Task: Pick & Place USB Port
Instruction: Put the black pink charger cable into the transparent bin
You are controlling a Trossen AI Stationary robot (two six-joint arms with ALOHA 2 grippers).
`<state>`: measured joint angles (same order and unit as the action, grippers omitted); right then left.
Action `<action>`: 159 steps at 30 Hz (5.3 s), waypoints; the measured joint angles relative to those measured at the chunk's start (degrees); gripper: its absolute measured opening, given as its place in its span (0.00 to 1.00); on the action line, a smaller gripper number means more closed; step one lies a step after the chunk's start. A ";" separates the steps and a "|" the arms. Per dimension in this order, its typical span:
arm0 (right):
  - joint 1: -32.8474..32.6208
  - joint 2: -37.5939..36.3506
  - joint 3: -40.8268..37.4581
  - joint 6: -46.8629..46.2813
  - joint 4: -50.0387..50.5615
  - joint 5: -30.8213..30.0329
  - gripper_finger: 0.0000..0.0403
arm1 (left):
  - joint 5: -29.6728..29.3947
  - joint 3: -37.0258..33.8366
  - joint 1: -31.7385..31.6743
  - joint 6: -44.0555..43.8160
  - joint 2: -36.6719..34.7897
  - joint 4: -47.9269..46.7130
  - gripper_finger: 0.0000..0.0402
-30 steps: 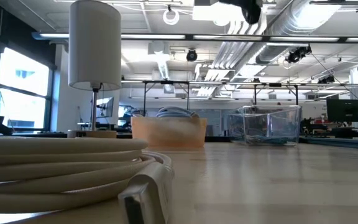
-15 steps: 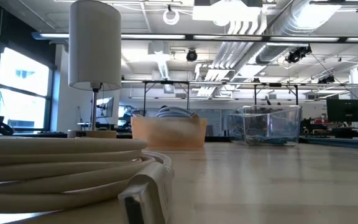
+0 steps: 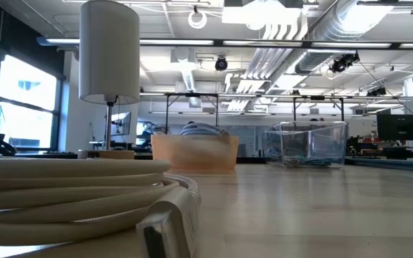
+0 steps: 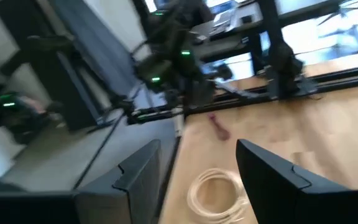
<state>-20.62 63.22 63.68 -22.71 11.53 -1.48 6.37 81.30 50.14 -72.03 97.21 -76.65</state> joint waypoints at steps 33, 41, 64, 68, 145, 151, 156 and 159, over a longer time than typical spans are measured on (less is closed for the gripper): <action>-8.09 0.00 0.00 0.67 0.19 6.56 0.50 | 11.13 -20.42 -1.76 -6.26 -0.42 22.82 0.26; -8.07 -0.02 0.00 0.67 0.19 6.82 0.50 | 11.13 -22.95 -1.76 -4.38 -0.42 23.40 0.26; -7.87 0.00 0.00 3.69 -0.30 4.88 0.49 | 8.65 -33.32 -1.76 -3.55 -1.42 36.60 0.02; -7.87 -0.02 -0.02 4.90 -2.12 4.88 0.49 | 6.52 -33.54 -1.65 -4.51 -3.98 36.86 0.01; 16.91 12.66 -0.04 13.67 -23.46 8.07 0.49 | 6.39 -25.49 -48.38 74.29 -26.04 107.14 0.00; 18.36 13.75 -0.04 11.03 -23.66 9.87 0.49 | 6.33 -25.49 -48.27 74.73 -26.04 106.36 0.00; 18.90 13.73 -0.04 11.09 -24.36 11.23 0.49 | 6.32 -25.49 -48.29 74.79 -25.82 106.36 0.00; 18.88 13.73 -0.04 11.12 -24.26 11.54 0.49 | 6.32 -25.49 -48.29 74.77 -24.88 106.26 0.00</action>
<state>-1.74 76.95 63.64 -11.60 -12.72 10.07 12.69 55.81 1.85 2.74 72.34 29.61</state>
